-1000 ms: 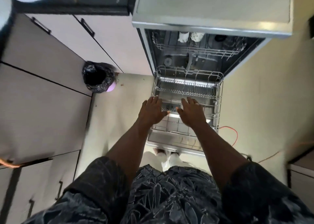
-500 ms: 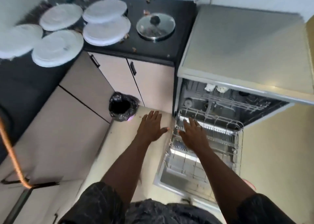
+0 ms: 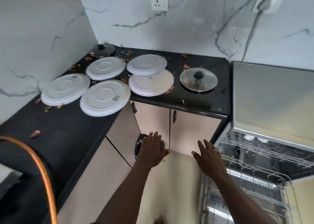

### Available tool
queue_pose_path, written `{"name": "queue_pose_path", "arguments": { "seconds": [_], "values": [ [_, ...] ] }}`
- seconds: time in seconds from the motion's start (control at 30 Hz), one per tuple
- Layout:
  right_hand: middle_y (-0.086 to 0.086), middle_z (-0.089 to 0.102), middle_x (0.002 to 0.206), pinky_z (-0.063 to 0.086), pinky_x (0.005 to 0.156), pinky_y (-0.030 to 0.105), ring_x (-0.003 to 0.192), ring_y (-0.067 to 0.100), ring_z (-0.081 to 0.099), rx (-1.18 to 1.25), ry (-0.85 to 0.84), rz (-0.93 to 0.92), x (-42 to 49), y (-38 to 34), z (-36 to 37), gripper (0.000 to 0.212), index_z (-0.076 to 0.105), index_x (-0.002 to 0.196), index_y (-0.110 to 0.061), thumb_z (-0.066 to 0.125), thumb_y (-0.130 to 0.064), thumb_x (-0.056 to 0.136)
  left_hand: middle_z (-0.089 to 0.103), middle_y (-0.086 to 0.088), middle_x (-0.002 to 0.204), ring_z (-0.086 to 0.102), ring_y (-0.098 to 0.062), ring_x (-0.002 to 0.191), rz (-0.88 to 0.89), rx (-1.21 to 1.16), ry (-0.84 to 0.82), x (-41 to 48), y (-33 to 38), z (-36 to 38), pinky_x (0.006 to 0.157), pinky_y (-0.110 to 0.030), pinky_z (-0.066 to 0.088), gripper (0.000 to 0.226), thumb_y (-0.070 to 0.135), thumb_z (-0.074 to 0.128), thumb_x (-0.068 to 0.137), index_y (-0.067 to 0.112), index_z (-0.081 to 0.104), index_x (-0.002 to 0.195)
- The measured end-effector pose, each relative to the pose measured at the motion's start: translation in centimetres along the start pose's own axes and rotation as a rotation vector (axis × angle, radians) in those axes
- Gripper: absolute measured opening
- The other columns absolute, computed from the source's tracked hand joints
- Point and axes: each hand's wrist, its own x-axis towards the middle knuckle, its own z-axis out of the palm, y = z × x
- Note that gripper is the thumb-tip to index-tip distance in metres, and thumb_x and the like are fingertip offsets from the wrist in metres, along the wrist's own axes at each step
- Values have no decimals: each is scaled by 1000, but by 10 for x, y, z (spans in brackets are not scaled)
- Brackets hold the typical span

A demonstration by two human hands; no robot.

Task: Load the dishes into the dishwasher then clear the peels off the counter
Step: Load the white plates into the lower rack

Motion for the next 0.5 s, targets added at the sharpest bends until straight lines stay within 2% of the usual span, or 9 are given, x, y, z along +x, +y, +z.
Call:
{"name": "queue_pose_path", "arguments": {
  "seconds": [0.17,0.27,0.5],
  "values": [
    [10,17,167,22,123,45,153,31,18,0,1,-52,38,-43,-14,70,22,160,-22,35,-59,101,7,-2,169,-3,-18,156,-24,-69,39,17,-41,-17,124,-40,1,81,65,39,98,16,20,160],
    [11,18,166,24,122,46,153,32,19,-35,13,-81,63,-56,-21,70,22,159,-21,36,-58,102,10,-2,169,0,-19,156,-50,-81,85,27,-55,-24,124,-41,5,79,64,40,98,16,22,159],
    [12,24,164,30,119,46,151,33,24,-4,80,-112,121,-89,-45,66,28,157,-19,41,-54,102,7,-4,169,-3,-19,156,-44,-71,65,72,-80,-51,125,-42,5,84,68,37,97,15,18,160]
  ]
}}
